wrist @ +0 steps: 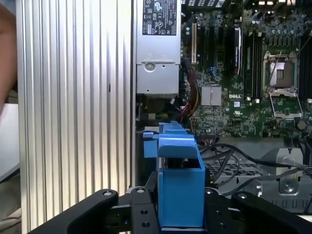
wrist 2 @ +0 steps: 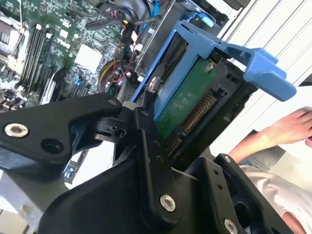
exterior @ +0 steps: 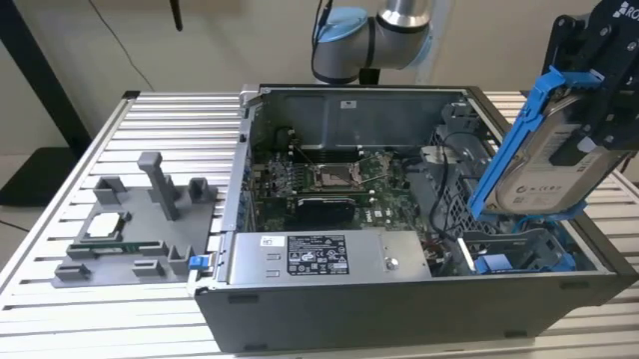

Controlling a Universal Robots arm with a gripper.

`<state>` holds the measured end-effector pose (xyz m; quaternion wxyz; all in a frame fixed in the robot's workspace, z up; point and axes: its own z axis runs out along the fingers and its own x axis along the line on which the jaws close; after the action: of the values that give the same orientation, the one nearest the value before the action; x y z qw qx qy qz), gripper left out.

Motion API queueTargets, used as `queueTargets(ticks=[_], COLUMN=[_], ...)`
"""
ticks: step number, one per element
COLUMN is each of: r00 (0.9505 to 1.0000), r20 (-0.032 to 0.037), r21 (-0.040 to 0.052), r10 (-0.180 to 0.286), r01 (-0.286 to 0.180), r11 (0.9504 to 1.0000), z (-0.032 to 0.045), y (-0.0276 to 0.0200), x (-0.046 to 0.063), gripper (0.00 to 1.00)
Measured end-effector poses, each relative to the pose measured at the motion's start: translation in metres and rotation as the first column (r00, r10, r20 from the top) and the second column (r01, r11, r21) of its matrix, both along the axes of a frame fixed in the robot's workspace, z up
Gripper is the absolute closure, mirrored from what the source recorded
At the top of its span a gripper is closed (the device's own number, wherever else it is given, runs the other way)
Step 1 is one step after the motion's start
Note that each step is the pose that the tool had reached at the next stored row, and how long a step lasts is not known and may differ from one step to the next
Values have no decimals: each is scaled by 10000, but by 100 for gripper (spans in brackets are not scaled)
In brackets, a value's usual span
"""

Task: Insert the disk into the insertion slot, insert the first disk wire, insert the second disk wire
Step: 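Insert the disk into the insertion slot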

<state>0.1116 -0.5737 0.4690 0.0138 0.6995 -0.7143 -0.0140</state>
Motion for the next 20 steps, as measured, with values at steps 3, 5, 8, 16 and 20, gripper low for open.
queueTargets(ticks=[3,5,8,16,20], r00=[10000,10000,10000,10000,10000], r20=[0,0,0,-2,-2], r21=[50,96,158,353,417], r10=[-15,-26,-39,-64,-73], r01=[15,26,39,64,73], r11=[10000,10000,9999,9994,9991], z=[-45,-77,-126,-255,-327], y=[-14,-21,-29,-39,-41], x=[39,66,104,189,209], gripper=[100,100,100,100,100])
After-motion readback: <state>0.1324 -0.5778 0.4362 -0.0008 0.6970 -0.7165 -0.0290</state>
